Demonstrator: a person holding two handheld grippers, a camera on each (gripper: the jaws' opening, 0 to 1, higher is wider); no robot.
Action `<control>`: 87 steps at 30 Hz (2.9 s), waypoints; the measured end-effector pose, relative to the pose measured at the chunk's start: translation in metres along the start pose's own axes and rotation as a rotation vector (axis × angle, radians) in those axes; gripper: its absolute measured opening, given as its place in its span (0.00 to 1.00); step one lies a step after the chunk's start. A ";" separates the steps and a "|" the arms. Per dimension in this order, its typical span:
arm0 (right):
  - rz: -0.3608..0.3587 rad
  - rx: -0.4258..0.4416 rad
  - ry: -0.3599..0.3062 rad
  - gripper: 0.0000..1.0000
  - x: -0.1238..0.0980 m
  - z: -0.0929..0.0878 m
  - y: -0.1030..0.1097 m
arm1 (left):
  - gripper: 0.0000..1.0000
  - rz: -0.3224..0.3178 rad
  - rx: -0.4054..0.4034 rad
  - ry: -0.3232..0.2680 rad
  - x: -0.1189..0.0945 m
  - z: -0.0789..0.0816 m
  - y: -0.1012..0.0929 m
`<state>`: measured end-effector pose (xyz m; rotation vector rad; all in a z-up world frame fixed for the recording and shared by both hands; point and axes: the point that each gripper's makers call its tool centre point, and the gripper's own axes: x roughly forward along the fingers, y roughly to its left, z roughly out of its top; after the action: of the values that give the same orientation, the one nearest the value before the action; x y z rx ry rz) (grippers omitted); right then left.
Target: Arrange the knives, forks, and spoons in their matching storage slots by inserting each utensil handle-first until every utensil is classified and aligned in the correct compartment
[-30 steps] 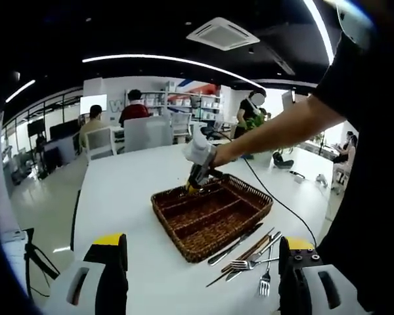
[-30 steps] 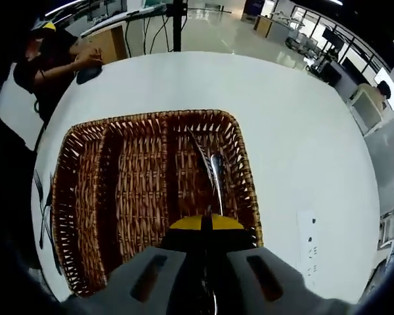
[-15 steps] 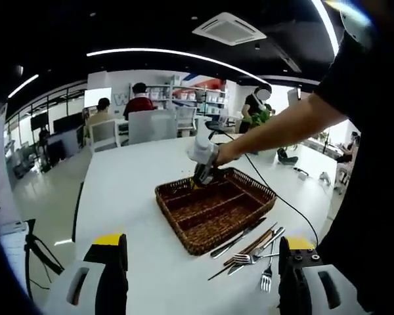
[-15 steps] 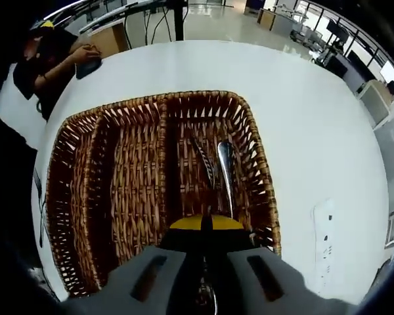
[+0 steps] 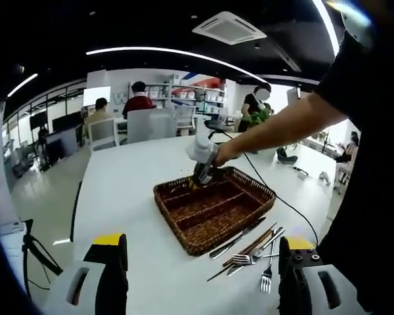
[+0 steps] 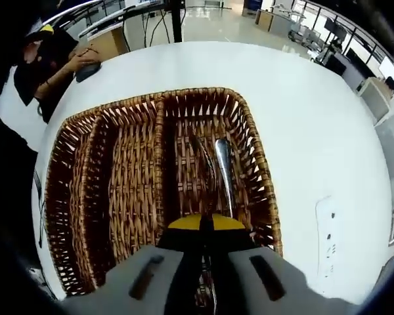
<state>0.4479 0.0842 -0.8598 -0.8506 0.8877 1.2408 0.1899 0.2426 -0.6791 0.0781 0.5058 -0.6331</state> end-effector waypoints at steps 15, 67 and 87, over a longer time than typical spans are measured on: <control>-0.106 0.074 -0.181 0.37 -0.058 0.023 -0.014 | 1.00 -0.013 0.027 -0.034 0.006 0.013 -0.002; -0.663 0.498 -0.538 0.99 -0.290 -0.071 0.148 | 1.00 -0.101 0.122 -0.144 -0.003 0.044 -0.020; -0.716 0.567 -0.510 0.99 -0.306 -0.109 0.196 | 1.00 -0.085 0.136 -0.140 -0.009 0.033 -0.015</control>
<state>0.2114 -0.1142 -0.6389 -0.3066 0.4106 0.4854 0.1890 0.2278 -0.6450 0.1400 0.3316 -0.7504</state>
